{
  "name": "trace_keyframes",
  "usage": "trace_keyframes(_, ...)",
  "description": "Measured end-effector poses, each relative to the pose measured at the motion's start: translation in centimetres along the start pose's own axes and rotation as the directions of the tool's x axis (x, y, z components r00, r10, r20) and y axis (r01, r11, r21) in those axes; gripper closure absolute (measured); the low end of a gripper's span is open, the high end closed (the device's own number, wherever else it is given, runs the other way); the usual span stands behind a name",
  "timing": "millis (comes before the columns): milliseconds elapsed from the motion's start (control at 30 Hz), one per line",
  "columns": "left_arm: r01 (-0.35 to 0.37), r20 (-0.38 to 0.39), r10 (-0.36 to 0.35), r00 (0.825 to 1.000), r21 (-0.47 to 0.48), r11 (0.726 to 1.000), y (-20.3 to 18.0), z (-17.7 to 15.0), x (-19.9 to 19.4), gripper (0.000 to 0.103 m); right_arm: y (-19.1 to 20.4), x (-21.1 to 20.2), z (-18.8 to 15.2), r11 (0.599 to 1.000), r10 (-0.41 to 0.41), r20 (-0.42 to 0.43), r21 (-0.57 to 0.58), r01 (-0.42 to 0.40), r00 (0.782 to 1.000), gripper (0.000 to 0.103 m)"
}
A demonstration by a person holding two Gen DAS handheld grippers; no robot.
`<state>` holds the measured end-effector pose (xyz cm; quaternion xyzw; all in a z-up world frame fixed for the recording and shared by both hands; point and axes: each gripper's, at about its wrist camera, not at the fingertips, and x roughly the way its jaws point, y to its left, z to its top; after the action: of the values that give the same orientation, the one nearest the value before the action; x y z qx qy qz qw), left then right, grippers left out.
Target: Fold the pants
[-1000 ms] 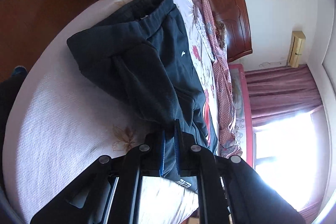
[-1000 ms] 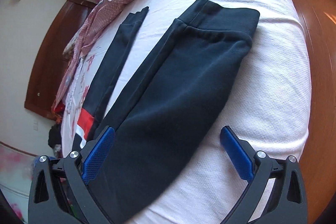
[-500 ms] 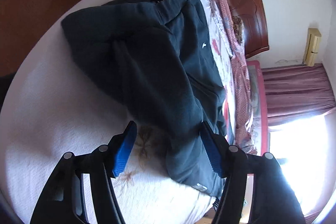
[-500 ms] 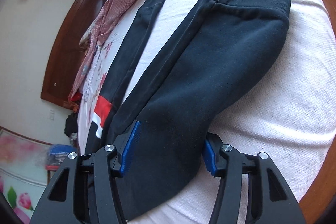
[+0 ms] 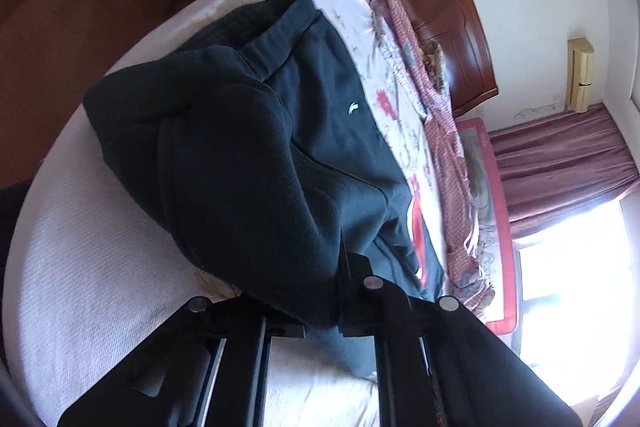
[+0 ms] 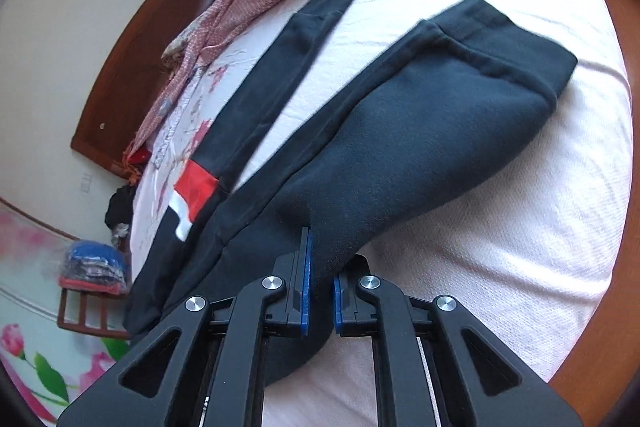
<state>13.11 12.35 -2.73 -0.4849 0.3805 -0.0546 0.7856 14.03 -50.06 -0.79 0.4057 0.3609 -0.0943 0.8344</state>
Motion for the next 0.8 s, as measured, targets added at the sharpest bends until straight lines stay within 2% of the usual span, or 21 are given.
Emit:
trace_keyframes(167, 0.035, 0.004, -0.035, 0.999, 0.004, 0.999, -0.7, -0.9, -3.3, 0.096, 0.6, -3.9, 1.4, 0.996, 0.052, 0.018, -0.074, -0.050, 0.999, 0.096)
trace_keyframes(233, 0.034, -0.007, -0.034, 0.999, 0.033, 0.999, -1.1, -2.2, -5.0, 0.096, 0.1, -5.3, 1.5, 0.994, 0.076, 0.010, -0.078, -0.075, 0.997, 0.096)
trace_keyframes(300, 0.036, -0.037, -0.036, 0.999, 0.021, 0.999, -1.0, -3.9, -6.6, 0.096, -0.4, -6.4, 1.2, 0.992, 0.081, -0.002, -0.098, -0.080, 0.997, 0.096)
trace_keyframes(400, -0.011, -0.099, 0.012, 0.995, 0.016, 1.000, 0.2, -6.5, -8.0, 0.096, -2.2, -7.2, 0.1, 0.990, 0.052, -0.042, -0.131, -0.057, 0.998, 0.096)
trace_keyframes(467, -0.077, -0.132, 0.079, 0.988, 0.024, 0.997, 1.4, -7.8, -8.1, 0.095, -3.8, -6.5, -0.9, 0.988, 0.066, -0.112, -0.131, -0.080, 0.992, 0.096)
trace_keyframes(500, -0.137, -0.148, 0.140, 0.979, 0.029, 0.990, 2.4, -8.0, -7.7, 0.095, -4.5, -5.9, -1.6, 0.989, 0.007, -0.138, -0.148, -0.028, 0.990, 0.093)
trace_keyframes(533, -0.167, -0.171, 0.167, 0.971, 0.014, 0.986, 3.1, -8.0, -7.2, 0.094, -5.3, -5.2, -2.3, 0.988, -0.041, -0.170, -0.151, 0.015, 0.985, 0.088)
trace_keyframes(567, -0.192, -0.204, 0.189, 0.960, 0.005, 0.981, 3.6, -8.1, -6.6, 0.093, -6.4, -4.6, -2.9, 0.994, -0.030, -0.212, -0.113, 0.006, 0.977, 0.072)
trace_keyframes(600, -0.231, -0.216, 0.234, 0.948, 0.037, 0.972, 3.2, -8.3, -6.3, 0.092, -7.6, -4.7, -3.3, 0.998, -0.016, -0.208, -0.056, 0.005, 0.978, 0.060)
trace_keyframes(633, -0.259, -0.222, 0.269, 0.937, 0.076, 0.963, 2.4, -8.5, -6.3, 0.091, -8.6, -5.4, -3.6, 1.000, 0.011, -0.181, -0.003, -0.011, 0.983, 0.059)
trace_keyframes(667, -0.262, -0.220, 0.283, 0.934, 0.119, 0.958, 1.6, -8.7, -6.6, 0.090, -9.4, -6.1, -3.7, 0.997, 0.066, -0.155, 0.045, -0.060, 0.986, 0.059)
trace_keyframes(733, -0.287, -0.184, 0.335, 0.924, 0.247, 0.926, -0.5, -8.7, -7.6, 0.082, -11.1, -7.6, -3.6, 0.987, 0.104, -0.099, 0.134, -0.090, 0.990, 0.059)
trace_keyframes(800, -0.283, -0.129, 0.347, 0.929, 0.355, 0.891, -2.3, -8.8, -9.0, 0.077, -12.4, -8.4, -3.1, 0.979, 0.108, -0.059, 0.180, -0.096, 0.992, 0.058)
